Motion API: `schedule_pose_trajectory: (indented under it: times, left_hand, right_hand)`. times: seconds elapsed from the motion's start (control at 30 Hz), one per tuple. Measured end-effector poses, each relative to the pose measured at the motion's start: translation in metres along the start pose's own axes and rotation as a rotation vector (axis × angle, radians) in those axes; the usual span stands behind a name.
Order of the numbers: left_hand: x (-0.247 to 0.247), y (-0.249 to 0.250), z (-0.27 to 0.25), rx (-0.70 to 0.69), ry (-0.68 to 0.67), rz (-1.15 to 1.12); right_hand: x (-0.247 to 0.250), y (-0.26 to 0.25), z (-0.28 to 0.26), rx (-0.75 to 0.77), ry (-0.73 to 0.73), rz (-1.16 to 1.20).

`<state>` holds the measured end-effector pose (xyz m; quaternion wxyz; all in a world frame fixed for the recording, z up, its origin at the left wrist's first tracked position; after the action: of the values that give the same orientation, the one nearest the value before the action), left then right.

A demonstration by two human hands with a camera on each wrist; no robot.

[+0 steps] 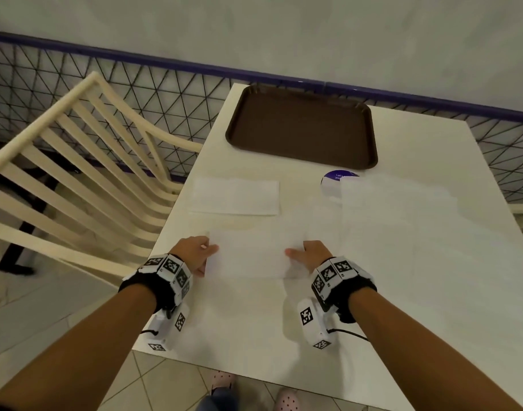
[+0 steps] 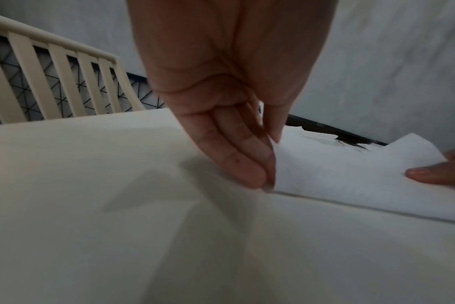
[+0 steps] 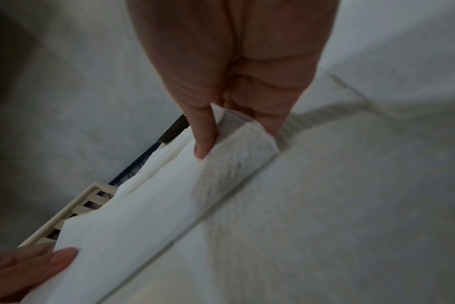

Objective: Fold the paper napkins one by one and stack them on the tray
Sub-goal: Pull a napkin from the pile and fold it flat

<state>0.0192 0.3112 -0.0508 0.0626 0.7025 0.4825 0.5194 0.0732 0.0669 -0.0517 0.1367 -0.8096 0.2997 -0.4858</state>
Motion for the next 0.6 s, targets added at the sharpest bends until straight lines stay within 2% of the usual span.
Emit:
schedule_pose_trajectory:
  times: [0.27,0.5,0.6]
  left_hand:
    - [0.000,0.001,0.007,0.044,0.002,0.056]
    - [0.000,0.009,0.005,0.000,0.012,0.209]
    - [0.002,0.011,0.003,-0.018,0.066,0.277]
  right_hand:
    - [-0.003,0.002,0.008,-0.069,0.017,0.020]
    - [-0.002,0.002,0.008,-0.071,0.033,0.025]
    - [-0.002,0.001,0.009,-0.062,0.044,0.019]
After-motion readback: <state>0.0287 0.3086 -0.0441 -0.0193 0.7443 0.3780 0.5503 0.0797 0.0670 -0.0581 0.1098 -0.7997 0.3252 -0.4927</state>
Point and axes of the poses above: each hand's wrist, its own z-axis towards the middle knuckle, its own x-axis out of the back of the hand, y = z × x, the point moved 5 cm from there along z, towards the middle knuckle, and after that the axes turned 14 degrees about y, right-handed, at the moved point
